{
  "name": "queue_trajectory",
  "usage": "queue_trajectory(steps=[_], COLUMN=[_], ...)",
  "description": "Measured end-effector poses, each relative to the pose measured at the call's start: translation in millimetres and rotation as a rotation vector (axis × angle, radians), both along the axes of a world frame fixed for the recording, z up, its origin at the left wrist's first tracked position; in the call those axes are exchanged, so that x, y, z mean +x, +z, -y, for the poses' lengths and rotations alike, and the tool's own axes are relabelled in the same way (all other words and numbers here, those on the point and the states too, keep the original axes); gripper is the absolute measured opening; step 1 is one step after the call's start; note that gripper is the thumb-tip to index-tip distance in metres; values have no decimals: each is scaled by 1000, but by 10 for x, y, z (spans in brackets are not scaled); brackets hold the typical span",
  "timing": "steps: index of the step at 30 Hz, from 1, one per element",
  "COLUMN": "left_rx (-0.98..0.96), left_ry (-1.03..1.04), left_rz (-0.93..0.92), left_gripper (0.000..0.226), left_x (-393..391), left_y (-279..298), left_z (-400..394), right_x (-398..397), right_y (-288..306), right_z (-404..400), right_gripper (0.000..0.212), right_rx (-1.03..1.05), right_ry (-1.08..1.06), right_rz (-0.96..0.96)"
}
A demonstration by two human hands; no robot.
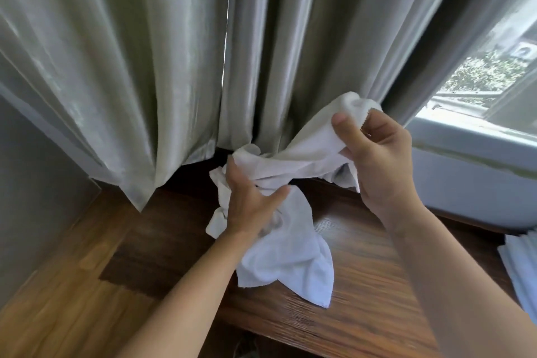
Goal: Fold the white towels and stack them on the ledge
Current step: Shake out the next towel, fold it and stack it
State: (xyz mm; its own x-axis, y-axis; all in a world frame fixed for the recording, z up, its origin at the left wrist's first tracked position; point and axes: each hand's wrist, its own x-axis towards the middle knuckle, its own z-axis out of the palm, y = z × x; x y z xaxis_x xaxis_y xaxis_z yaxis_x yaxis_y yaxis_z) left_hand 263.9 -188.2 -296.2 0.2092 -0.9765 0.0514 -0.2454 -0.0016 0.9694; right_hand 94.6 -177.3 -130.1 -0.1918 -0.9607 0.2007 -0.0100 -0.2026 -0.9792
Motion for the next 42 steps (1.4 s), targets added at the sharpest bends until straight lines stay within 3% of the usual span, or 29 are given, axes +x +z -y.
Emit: queue_trajectory(steps=[2,3,6,10,13,15,17,20,22,25,28,30,31,35,36,40,42], left_rx=[-62,-73,-238,-390,-497,-528,-536,-522,-492,-482,-534,-575,-595,-728,-769,-951,-969], left_ry=[-20,-52,-191,-266,-236,-215,-194,-222,-239,-268,-328,-437,-472,-393,-364,-235,-228], left_rz=[128,219,480,98,65,14,1,-4,-23,-22,-13,6,52,347,370,520,513], left_gripper=[124,119,78,24,18,15,13,11,25,36,24,4,6,21,22,15,7], left_x=[-27,-59,-195,-389,-524,-619,-712,-864,-989,-1192,-1368,-1471,-1521,-1725,-1774,-1939,-1983], left_y=[237,372,834,1623,2097,2362,2625,2996,3186,3400,3537,3574,3592,3733,3779,3956,4076], left_z=[48,67,85,22,37,67,91,81,51,-30,-78,-78,-82,-227,-246,-251,-251], right_x=[11,23,56,96,-29,-226,-473,-755,-891,-1002,-1109,-1225,-1299,-1616,-1676,-1892,-2052], right_y=[134,204,363,534,683,777,833,894,933,1050,1213,1277,1331,1581,1659,1985,2096], right_z=[-58,-83,-119,-145,-182,-216,-251,-300,-311,-387,-415,-381,-365,-354,-366,-417,-393], right_gripper=[52,52,31,26,13,33,57,89,74,37,17,36,38,19,13,27,13], right_rx=[-41,-56,-82,-150,-304,-418,-403,-76,10,-63,-203,-239,-207,-121,-126,-212,-209], right_ry=[4,5,-26,-116,-144,-248,-380,-324,-185,-121,-132,-155,-171,-159,-154,-107,-119], right_rz=[-137,-188,-319,-546,-635,-649,-652,-563,-469,-400,-436,-479,-508,-650,-680,-793,-847])
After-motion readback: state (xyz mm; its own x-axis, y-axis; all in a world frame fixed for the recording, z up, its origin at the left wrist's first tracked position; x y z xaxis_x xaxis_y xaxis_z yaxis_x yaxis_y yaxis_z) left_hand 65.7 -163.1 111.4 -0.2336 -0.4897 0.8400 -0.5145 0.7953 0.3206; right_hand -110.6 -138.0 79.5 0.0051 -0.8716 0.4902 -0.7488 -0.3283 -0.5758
